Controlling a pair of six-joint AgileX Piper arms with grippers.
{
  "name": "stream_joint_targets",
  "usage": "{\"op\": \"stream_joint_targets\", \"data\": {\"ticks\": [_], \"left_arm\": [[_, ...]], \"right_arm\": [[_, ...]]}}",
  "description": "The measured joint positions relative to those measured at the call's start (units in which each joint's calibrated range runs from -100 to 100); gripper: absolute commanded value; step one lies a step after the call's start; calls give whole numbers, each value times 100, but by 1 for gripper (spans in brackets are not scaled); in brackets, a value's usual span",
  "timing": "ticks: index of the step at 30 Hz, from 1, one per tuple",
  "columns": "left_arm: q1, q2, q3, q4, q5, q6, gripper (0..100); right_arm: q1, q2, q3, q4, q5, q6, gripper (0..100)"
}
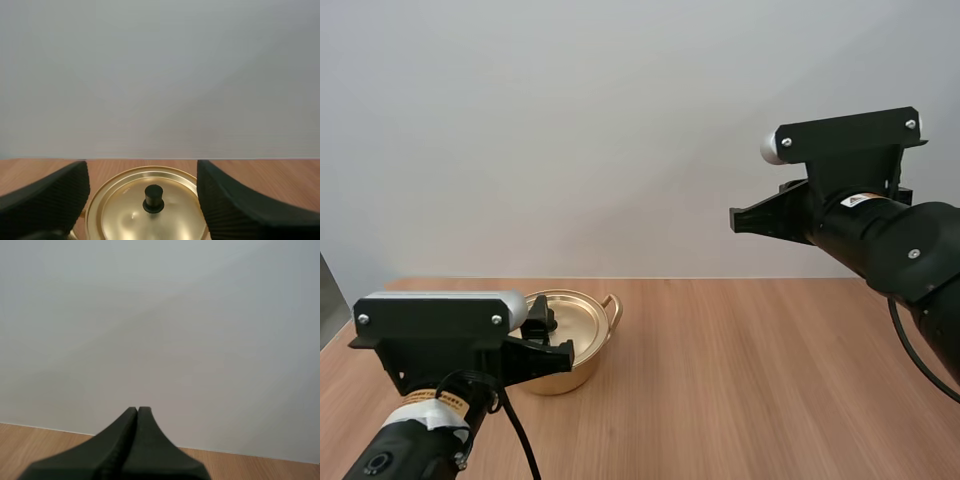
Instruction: Open the pot, put the car inside, and close it
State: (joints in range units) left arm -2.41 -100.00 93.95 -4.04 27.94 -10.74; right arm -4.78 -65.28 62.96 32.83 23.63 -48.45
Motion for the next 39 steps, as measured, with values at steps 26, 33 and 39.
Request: {"op": "stream_joint_targets", "data": {"ticks": [26, 33, 39], "left_arm": [[-274, 0, 605, 4, -88, 0, 0], [-274, 0, 605, -270, 154, 0, 0], [-133, 0, 605, -354, 137, 0, 0]], "right_arm": [[0, 0, 0, 0, 0, 0, 0], [0, 0, 0, 0, 0, 0, 0], [0, 0, 0, 0, 0, 0, 0]]}}
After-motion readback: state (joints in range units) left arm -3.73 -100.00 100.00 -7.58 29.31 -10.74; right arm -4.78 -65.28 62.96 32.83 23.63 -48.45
